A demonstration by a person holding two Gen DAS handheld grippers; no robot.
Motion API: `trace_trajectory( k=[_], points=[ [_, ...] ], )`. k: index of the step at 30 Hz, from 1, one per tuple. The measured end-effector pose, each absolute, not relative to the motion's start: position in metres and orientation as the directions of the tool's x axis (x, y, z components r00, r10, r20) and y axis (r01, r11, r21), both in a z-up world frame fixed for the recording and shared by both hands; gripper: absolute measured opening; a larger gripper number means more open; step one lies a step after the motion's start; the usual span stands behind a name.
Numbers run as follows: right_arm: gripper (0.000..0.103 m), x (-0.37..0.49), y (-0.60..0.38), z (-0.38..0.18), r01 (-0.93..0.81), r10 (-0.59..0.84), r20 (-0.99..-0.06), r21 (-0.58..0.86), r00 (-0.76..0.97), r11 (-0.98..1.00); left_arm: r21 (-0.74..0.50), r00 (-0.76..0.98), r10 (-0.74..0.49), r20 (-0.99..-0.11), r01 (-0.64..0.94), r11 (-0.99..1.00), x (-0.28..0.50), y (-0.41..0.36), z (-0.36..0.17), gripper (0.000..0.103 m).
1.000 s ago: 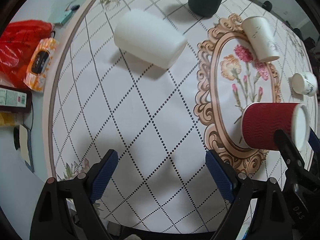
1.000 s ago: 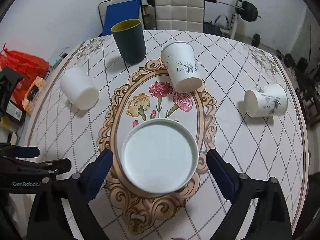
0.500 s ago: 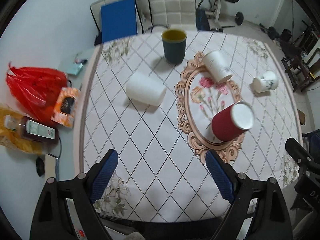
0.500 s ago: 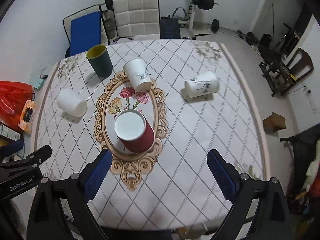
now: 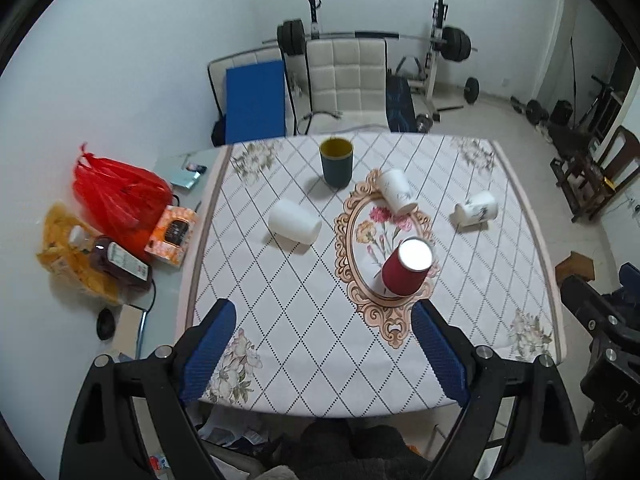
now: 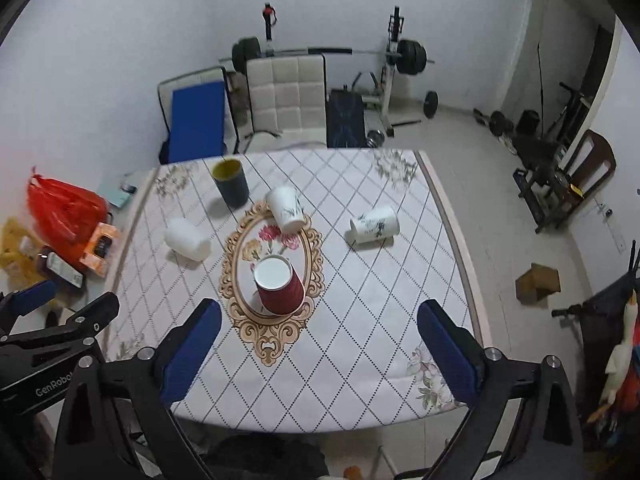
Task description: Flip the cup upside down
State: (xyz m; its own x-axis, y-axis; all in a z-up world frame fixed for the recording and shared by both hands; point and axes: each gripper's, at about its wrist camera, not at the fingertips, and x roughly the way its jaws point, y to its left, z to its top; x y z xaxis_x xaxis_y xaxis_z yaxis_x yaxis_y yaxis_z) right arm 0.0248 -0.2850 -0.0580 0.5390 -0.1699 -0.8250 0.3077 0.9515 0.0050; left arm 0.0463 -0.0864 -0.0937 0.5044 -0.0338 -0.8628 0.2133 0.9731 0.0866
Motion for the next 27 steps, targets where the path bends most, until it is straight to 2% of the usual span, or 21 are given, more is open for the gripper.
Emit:
trace_trajectory(
  k=[3, 5, 14, 27],
  points=[
    [0.101, 0.004, -0.283, -0.033, 0.297, -0.173, -0.806, 0.004, 0.566, 0.955, 0.074, 0.531, -0.039, -0.846, 0.189, 0.979, 0.028, -0.083, -0.072, 0.091],
    [0.101, -0.011, -0.282, -0.017, 0.294, -0.181, -0.791, -0.002, 0.584, 0.956, 0.06, 0.538, -0.048, -0.841, 0.182, 0.982, 0.018, -0.082, -0.063, 0.103],
    [0.102, -0.059, -0.284, 0.03, 0.284, -0.19, -0.762, -0.008, 0.62, 0.959, 0.047, 0.576, -0.053, -0.816, 0.157, 0.986, -0.015, -0.081, -0.033, 0.103],
    [0.102, -0.079, -0.287, 0.046, 0.278, -0.174, -0.761, 0.009, 0.625, 0.96, 0.052, 0.61, -0.053, -0.791, 0.154, 0.987, -0.037, -0.084, -0.014, 0.103]
  ],
)
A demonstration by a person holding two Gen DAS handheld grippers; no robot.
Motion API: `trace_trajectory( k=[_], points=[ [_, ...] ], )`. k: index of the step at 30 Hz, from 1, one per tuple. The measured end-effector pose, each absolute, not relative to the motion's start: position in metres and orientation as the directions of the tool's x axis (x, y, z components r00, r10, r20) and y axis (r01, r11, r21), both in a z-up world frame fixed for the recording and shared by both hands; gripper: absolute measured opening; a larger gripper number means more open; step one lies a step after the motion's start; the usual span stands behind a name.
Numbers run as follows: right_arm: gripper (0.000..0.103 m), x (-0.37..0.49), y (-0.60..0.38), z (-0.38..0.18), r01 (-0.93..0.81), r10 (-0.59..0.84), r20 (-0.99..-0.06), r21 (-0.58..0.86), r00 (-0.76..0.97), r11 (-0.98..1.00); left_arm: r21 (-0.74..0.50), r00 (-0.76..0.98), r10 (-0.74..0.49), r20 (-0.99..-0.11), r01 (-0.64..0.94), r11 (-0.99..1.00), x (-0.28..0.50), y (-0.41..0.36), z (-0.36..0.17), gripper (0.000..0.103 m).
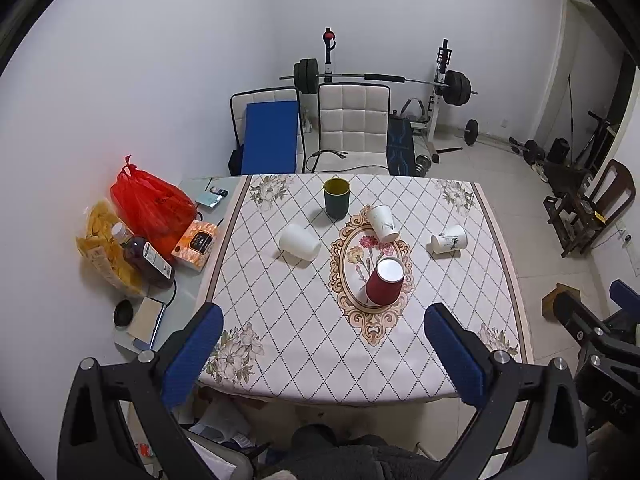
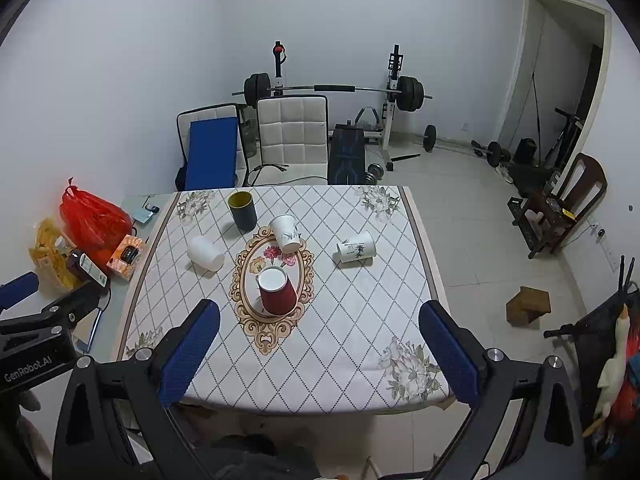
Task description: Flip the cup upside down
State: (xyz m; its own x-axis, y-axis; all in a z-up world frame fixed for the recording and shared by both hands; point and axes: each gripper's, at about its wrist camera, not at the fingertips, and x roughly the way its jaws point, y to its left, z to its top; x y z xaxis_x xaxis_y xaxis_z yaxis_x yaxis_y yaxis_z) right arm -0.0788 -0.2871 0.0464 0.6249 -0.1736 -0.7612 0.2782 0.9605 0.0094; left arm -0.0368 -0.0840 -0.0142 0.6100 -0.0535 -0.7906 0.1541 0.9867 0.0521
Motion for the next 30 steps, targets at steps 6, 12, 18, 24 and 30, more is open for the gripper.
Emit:
trace_trajectory(
  k=[6, 12, 18, 24, 30],
  points=[
    [0.102, -0.079, -0.29, 0.049, 0.273, -0.164, -0.763, 0.016, 0.625, 0.962, 0.047, 0.605, -0.059, -0.794, 0.157, 0.987, -0.039, -0.084, -0.014, 0.103],
    [0.102, -0.078, -0.29, 0.05, 0.271, -0.16, -0.765, 0.019, 0.624, 0.963, 0.046, 0.607, -0.058, -0.793, 0.154, 0.987, -0.041, -0.083, -0.013, 0.103],
    [0.102, -0.077, -0.29, 0.05, 0.27, -0.156, -0.764, 0.025, 0.626, 0.962, 0.045, 0.611, -0.056, -0.79, 0.149, 0.988, -0.04, -0.082, -0.011, 0.103],
    [0.102, -0.071, -0.288, 0.056, 0.264, -0.149, -0.766, 0.029, 0.626, 0.964, 0.048, 0.615, -0.056, -0.787, 0.151, 0.987, -0.039, -0.082, -0.009, 0.103],
    [0.102, -0.068, -0.287, 0.057, 0.265, -0.15, -0.764, 0.028, 0.627, 0.964, 0.046, 0.617, -0.061, -0.784, 0.156, 0.987, -0.038, -0.084, -0.006, 0.103]
  ],
)
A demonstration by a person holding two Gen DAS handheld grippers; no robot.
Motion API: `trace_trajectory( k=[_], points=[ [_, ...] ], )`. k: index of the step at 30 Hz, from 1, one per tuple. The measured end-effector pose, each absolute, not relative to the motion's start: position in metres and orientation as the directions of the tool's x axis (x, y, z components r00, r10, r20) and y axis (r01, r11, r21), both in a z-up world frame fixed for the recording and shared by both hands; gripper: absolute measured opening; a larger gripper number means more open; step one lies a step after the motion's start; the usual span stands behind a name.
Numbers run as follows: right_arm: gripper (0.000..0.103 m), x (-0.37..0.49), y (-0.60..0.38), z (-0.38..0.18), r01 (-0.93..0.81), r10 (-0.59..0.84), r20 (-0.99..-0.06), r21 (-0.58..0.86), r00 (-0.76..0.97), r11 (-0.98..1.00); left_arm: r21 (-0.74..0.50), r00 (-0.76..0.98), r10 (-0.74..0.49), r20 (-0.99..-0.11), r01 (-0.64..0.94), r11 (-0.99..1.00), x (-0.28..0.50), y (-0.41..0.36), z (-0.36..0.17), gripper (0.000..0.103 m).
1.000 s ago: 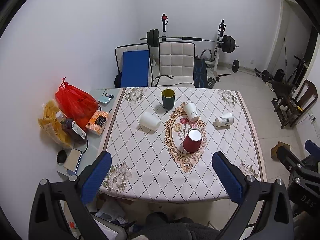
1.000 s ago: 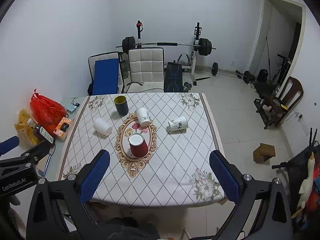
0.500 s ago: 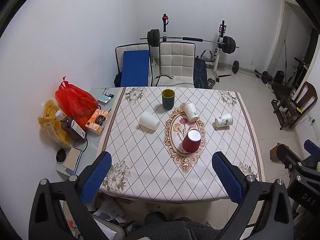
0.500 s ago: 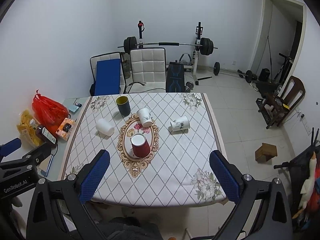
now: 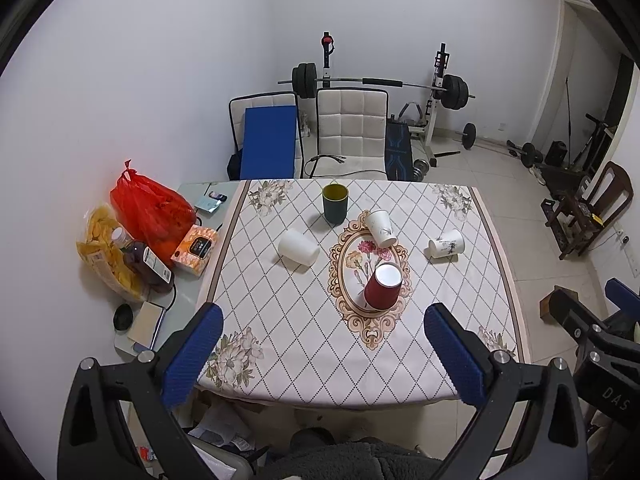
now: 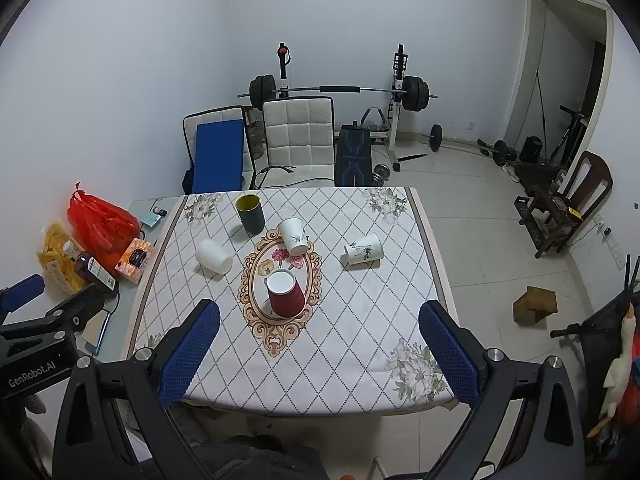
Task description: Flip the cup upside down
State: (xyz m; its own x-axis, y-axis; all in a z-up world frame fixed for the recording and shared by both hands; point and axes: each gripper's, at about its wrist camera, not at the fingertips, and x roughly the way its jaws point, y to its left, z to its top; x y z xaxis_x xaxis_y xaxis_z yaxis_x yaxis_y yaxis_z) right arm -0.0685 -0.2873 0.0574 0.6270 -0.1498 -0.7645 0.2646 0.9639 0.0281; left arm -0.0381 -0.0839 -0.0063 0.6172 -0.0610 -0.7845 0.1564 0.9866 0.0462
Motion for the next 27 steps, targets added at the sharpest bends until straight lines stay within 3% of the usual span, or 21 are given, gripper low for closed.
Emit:
trace_trajectory(
  k=[27],
  points=[
    [0.102, -0.0689, -0.2839, 0.0622, 0.261, -0.144, -0.76, 0.034, 0.633, 0.965, 0.039, 0.622, -0.066, -0.78, 0.154, 0.987, -0.0423, -0.0781, -0.0055, 0.103]
  ],
)
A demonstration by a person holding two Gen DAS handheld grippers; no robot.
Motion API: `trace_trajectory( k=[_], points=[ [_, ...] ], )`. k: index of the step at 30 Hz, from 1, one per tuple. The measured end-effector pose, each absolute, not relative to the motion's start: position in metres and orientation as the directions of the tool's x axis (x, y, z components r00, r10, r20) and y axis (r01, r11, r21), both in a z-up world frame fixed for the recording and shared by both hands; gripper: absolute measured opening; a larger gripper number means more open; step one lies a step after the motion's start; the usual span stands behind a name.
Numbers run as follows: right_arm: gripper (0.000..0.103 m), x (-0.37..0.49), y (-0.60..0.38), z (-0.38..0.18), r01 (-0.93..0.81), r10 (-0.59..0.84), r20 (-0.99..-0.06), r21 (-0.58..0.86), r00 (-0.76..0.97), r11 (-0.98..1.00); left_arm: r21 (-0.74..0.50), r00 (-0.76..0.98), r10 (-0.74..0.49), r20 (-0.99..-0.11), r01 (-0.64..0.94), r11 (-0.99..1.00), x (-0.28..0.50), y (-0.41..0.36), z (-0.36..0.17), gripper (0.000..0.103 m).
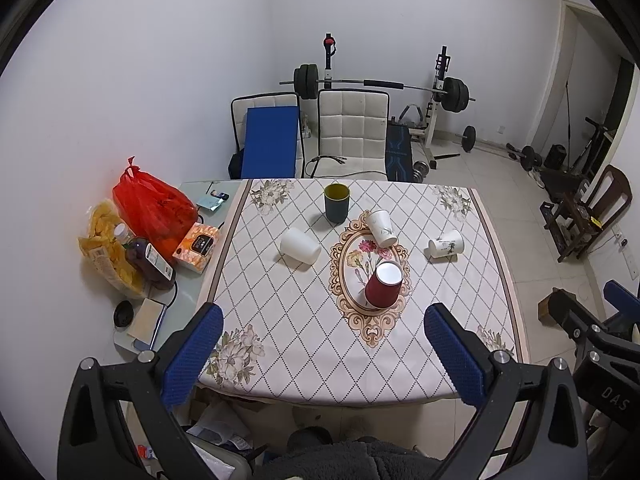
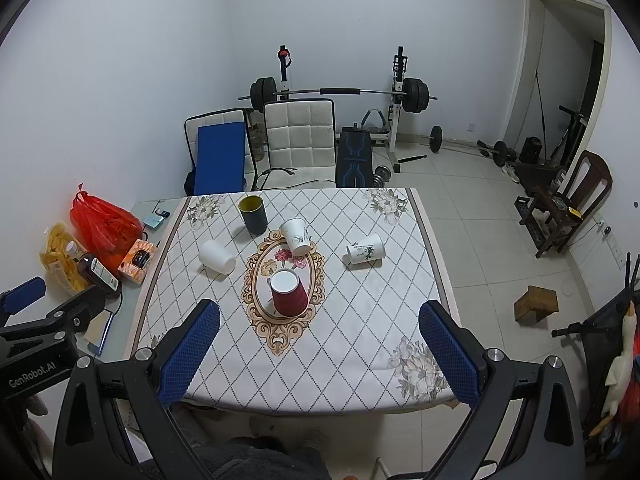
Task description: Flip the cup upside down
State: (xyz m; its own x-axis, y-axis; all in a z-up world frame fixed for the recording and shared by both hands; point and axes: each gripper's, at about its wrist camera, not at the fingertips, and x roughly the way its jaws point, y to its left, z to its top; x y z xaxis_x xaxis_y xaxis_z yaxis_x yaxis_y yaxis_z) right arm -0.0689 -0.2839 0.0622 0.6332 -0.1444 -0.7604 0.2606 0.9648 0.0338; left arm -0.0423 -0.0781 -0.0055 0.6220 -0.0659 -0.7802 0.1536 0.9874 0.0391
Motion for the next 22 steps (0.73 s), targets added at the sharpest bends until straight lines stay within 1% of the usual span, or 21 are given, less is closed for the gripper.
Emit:
trace_trajectory(
  k=[22],
  points=[
    [0.102, -0.077, -0.2784, 0.0638, 0.264, -0.15, -0.757, 0.031, 0.637, 0.964, 0.037, 0.622, -0.06, -0.781, 0.142, 0.989, -0.0425, -0.0718, -0.0058, 0.103]
  ],
)
